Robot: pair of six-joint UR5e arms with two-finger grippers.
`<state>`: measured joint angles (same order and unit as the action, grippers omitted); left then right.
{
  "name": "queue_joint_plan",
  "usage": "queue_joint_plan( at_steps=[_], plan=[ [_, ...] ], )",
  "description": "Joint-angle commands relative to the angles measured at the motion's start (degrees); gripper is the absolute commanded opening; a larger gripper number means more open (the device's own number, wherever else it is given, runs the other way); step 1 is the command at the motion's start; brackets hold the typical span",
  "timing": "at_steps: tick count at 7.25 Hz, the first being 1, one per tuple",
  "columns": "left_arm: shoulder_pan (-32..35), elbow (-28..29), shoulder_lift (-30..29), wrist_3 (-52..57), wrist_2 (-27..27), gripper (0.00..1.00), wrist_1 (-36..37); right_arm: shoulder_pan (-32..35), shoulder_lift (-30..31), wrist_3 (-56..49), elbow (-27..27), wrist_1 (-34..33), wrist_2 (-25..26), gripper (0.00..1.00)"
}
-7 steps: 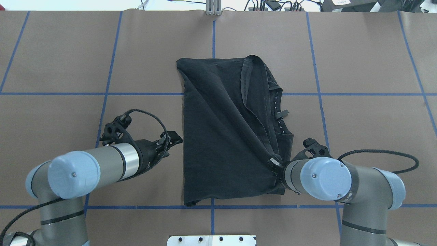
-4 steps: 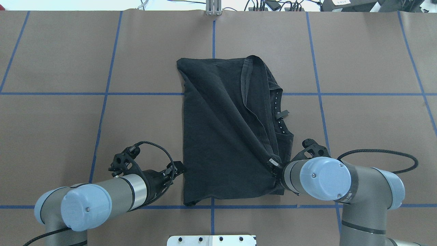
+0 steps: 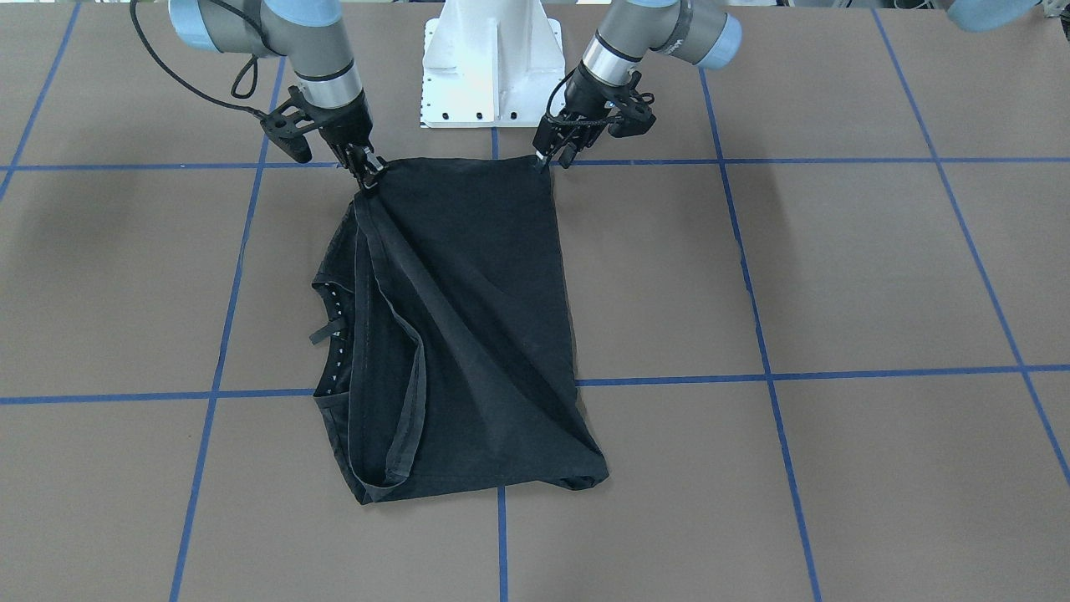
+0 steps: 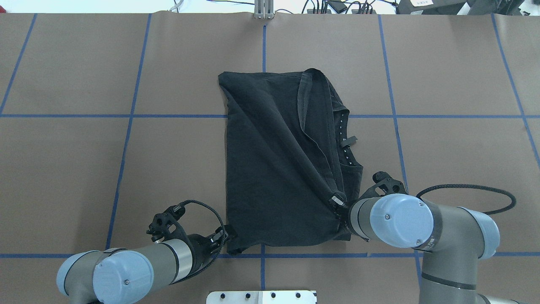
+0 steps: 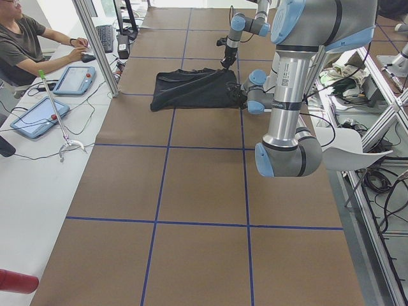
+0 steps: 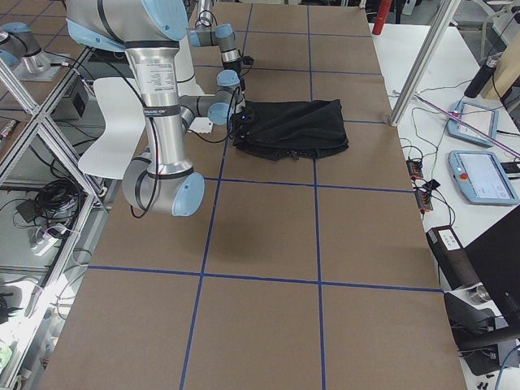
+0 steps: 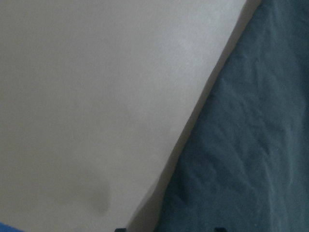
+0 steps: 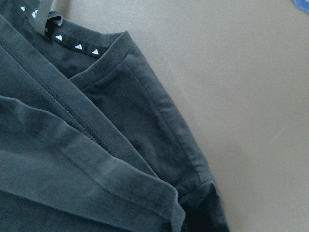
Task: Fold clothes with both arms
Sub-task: 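Lower the left gripper to the shirt's other near corner and grasp it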
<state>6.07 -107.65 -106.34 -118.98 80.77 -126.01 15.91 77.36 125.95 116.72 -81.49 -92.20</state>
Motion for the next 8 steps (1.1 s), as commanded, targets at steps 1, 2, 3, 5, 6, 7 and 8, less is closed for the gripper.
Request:
queue_joint_plan(
  at_steps=[1, 2, 3, 5, 6, 7, 8],
  plan=[
    [-0.36, 1.04, -1.06, -0.11, 0.09, 0.62, -0.02, 0.00, -0.02, 0.00, -0.01, 0.01, 0.00, 0.00],
    [-0.71, 1.38, -1.41, -1.15, 0.09, 0.51, -0.02, 0.00, -0.02, 0.00, -0.01, 0.01, 0.00, 0.00],
    [-1.06, 1.47, -1.42, -1.69, 0.09, 0.15, -0.02, 0.00, 0.07, 0.00, -0.01, 0.01, 0.00, 0.00],
    [-0.89, 0.78, -1.33, -1.69, 0.09, 0.00, -0.02, 0.00, 0.16, 0.00, -0.09, 0.01, 0.00, 0.00],
    [-0.63, 0.08, -1.15, -1.69, 0.09, 0.00, 0.07, 0.00, 0.07, 0.00, -0.27, 0.10, 0.00, 0.00],
    [-0.54, -0.19, -1.15, -1.69, 0.09, 0.00, -0.02, 0.09, 0.07, 0.00, -0.18, 0.10, 0.00, 0.00],
    [-0.45, -2.02, -0.98, -1.69, 0.09, 0.00, 0.07, 0.17, 0.16, 0.00, -0.01, 0.10, 0.09, 0.00]
  ],
)
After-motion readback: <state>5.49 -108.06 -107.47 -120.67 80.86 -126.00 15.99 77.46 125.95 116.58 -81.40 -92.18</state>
